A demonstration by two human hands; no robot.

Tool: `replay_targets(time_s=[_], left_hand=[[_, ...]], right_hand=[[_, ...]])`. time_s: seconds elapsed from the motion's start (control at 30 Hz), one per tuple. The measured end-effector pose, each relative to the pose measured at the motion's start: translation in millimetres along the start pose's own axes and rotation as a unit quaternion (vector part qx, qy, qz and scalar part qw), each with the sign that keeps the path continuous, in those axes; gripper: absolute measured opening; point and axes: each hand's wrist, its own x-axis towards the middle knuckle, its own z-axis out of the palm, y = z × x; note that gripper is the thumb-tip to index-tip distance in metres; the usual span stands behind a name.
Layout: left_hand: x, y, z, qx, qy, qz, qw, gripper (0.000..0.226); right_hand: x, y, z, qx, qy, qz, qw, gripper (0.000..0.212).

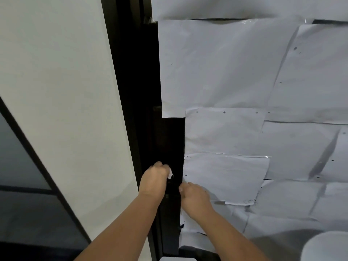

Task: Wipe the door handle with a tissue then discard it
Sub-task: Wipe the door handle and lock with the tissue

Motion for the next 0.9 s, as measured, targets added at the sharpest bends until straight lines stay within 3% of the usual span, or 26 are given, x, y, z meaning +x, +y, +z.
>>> replay_targets(time_s=[0.2, 0.43, 0.77, 0.9], left_hand=[[0.7, -12.3, -4.0, 0.02, 0.017, -0.003, 1.0, 0.018], [4.6, 3.5, 3.9, 0.045, 0.005, 0.117, 0.992, 0.021], [2.6, -14.5, -1.6, 0.004, -0.002, 0.033, 0.999, 0.022], [1.4, -2.2, -6.5, 0.02, 0.014, 0.069, 0.997, 0.021]], right_hand=[[-1.3, -0.6, 3.6, -0.001, 0.023, 0.011, 1.0, 0.023], [-1.0, -2.7, 3.1, -0.021, 0.015, 0.011, 1.0, 0.014], [-1.1, 0.3, 6.8, -0.006, 0.026, 0.014, 1.0, 0.02], [-1.9, -1.4, 5.3, -0.01, 0.023, 0.018, 1.0, 0.018]])
